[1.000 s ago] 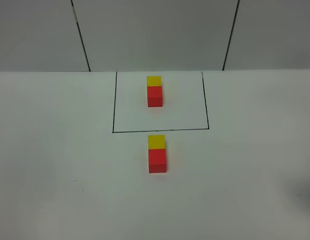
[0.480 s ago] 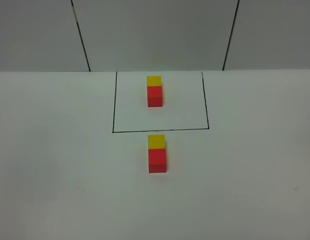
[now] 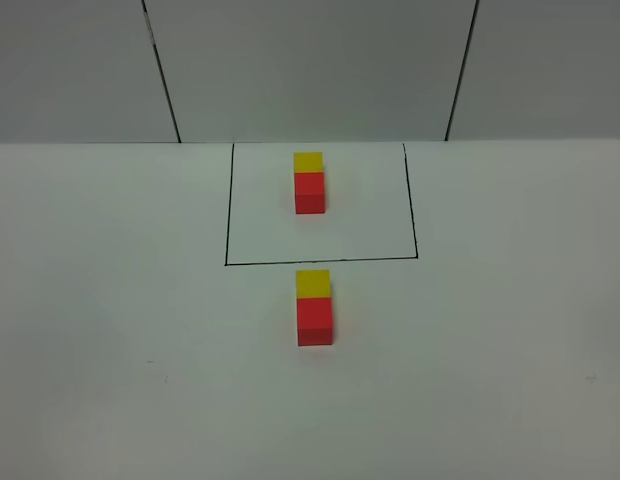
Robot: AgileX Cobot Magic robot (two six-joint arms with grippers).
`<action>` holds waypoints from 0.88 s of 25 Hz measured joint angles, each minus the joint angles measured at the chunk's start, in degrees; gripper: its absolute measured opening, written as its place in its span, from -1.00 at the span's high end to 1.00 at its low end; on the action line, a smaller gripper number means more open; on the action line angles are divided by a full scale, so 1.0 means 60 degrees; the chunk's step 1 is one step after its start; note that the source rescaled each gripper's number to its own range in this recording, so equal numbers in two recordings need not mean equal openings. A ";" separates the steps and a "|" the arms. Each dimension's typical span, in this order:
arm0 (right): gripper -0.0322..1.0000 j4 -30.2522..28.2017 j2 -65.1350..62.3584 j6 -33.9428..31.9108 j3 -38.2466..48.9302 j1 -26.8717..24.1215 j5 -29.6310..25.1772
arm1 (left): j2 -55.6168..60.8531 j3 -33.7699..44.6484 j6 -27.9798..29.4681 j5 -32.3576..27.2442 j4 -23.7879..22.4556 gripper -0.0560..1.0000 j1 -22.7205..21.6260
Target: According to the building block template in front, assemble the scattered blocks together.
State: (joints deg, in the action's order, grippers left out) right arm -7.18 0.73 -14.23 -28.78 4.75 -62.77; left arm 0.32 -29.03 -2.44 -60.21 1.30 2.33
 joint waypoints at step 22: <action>-0.49 0.0376 -0.0009 0.0340 0.0000 -0.0660 0.0077 | 0.0000 0.0000 0.0000 0.0000 0.0000 -0.46 0.0000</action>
State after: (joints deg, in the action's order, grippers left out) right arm -4.92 0.67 -12.19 -28.78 0.80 -62.30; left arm 0.32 -29.03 -2.44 -60.21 1.30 2.33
